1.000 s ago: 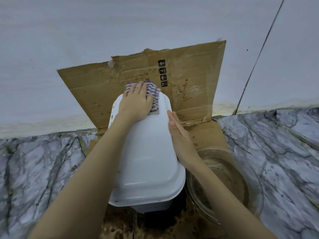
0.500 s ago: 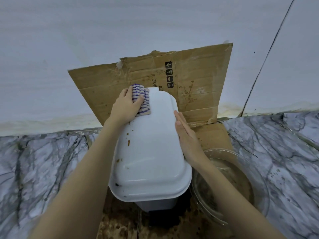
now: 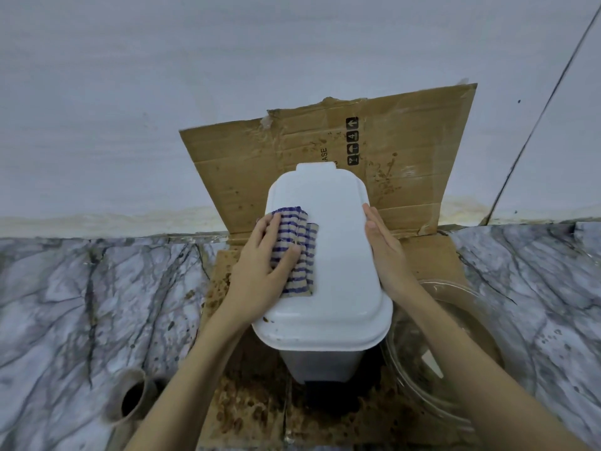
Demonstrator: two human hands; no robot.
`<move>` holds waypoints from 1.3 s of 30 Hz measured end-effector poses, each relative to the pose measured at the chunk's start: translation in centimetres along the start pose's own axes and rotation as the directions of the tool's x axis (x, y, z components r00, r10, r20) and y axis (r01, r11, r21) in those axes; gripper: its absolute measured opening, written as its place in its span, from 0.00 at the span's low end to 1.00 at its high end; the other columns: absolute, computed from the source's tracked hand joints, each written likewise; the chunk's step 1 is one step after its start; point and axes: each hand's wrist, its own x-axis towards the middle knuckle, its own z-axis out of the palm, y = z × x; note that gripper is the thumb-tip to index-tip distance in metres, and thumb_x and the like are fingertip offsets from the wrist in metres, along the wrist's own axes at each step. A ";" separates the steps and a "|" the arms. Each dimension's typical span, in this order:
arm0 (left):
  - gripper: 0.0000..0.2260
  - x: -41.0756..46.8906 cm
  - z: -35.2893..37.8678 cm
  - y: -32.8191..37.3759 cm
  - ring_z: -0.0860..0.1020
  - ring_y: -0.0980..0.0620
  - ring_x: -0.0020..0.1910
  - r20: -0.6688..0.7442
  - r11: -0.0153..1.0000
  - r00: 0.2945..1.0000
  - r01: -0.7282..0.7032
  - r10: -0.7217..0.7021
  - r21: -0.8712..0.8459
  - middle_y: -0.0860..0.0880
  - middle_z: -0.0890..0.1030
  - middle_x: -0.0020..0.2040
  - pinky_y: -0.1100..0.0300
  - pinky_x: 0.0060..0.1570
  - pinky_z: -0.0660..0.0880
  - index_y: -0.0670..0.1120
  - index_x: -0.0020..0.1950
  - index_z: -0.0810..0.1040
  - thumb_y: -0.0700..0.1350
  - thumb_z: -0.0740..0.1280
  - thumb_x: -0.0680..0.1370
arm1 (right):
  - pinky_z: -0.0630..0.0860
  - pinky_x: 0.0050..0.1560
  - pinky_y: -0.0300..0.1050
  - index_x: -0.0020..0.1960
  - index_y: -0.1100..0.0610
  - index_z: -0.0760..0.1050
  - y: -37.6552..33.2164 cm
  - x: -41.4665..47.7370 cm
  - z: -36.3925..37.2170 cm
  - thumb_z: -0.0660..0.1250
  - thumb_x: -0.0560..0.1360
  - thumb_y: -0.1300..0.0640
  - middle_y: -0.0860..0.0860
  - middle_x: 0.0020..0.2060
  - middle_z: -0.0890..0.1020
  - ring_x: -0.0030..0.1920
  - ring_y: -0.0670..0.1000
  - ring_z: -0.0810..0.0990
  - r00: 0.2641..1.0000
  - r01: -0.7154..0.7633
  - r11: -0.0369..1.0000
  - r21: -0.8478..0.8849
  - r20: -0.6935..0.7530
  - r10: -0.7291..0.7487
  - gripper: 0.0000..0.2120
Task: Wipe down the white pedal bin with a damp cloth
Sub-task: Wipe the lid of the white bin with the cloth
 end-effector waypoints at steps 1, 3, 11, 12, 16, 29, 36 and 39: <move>0.33 -0.2 -0.1 0.0 0.61 0.59 0.70 0.010 1.000 1.000 0.008 -0.008 -0.001 0.57 0.55 0.76 0.65 0.59 0.60 0.51 0.77 0.53 0.61 0.53 0.74 | 0.52 0.68 0.36 0.74 0.47 0.59 0.0 0.0 0.0 0.50 0.82 0.48 0.42 0.75 0.57 0.74 0.39 0.53 1.000 -0.001 1.000 -0.005 -0.002 0.001 0.21; 0.34 0.2 -0.3 0.1 0.59 0.57 0.72 0.027 1.000 0.999 0.020 -0.020 0.002 0.56 0.54 0.77 0.63 0.62 0.60 0.51 0.77 0.53 0.62 0.53 0.74 | 0.52 0.68 0.37 0.74 0.47 0.58 -0.1 0.0 0.0 0.50 0.82 0.48 0.42 0.75 0.57 0.74 0.40 0.53 1.000 -0.008 1.000 -0.015 -0.005 0.008 0.21; 0.35 7.5 -0.9 -1.1 0.59 0.54 0.73 0.192 0.987 0.978 0.101 -0.076 -0.124 0.55 0.54 0.77 0.57 0.71 0.58 0.49 0.77 0.52 0.60 0.58 0.74 | 0.50 0.68 0.37 0.74 0.44 0.58 0.0 0.1 -0.1 0.49 0.81 0.46 0.40 0.74 0.58 0.74 0.40 0.53 1.000 0.004 0.998 -0.063 -0.004 -0.004 0.21; 0.36 7.9 -1.0 -1.2 0.59 0.55 0.73 0.208 0.982 0.975 0.113 -0.080 -0.152 0.56 0.54 0.77 0.55 0.72 0.58 0.49 0.77 0.52 0.60 0.58 0.73 | 0.50 0.69 0.38 0.74 0.44 0.58 0.1 0.1 -0.1 0.49 0.81 0.46 0.40 0.74 0.58 0.74 0.40 0.53 1.000 0.008 0.998 -0.067 -0.007 -0.008 0.21; 0.33 6.5 -0.7 -1.4 0.59 0.58 0.72 0.159 0.969 0.985 0.106 -0.071 -0.225 0.57 0.55 0.77 0.56 0.72 0.57 0.50 0.77 0.53 0.58 0.59 0.76 | 0.51 0.69 0.38 0.74 0.44 0.59 0.2 0.1 -0.2 0.49 0.81 0.45 0.40 0.74 0.59 0.74 0.40 0.54 1.000 0.003 0.997 -0.081 -0.011 -0.004 0.21; 0.29 -5.7 1.1 1.5 0.54 0.56 0.76 -0.091 0.994 0.994 0.070 -0.061 0.089 0.54 0.53 0.78 0.64 0.69 0.52 0.51 0.77 0.54 0.61 0.47 0.78 | 0.50 0.74 0.45 0.75 0.46 0.57 -0.5 -0.6 -0.2 0.48 0.82 0.46 0.42 0.75 0.58 0.75 0.43 0.53 1.000 0.009 0.992 -0.128 0.019 -0.007 0.22; 0.23 -7.4 5.3 4.8 0.77 0.48 0.63 -0.153 0.901 0.960 -0.154 0.233 0.405 0.45 0.79 0.63 0.56 0.66 0.67 0.43 0.63 0.77 0.53 0.51 0.80 | 0.49 0.76 0.46 0.75 0.51 0.57 -0.2 -0.2 -0.4 0.48 0.82 0.48 0.45 0.75 0.59 0.75 0.44 0.54 0.999 0.033 0.993 -0.115 0.030 -0.030 0.22; 0.22 -7.3 5.7 4.6 0.77 0.50 0.62 -0.123 0.876 0.946 -0.220 0.299 0.430 0.46 0.79 0.63 0.58 0.65 0.68 0.44 0.63 0.78 0.54 0.53 0.80 | 0.50 0.76 0.48 0.75 0.51 0.57 0.1 0.0 -0.3 0.48 0.82 0.47 0.46 0.75 0.59 0.75 0.44 0.54 0.999 0.037 0.992 -0.123 0.031 -0.034 0.23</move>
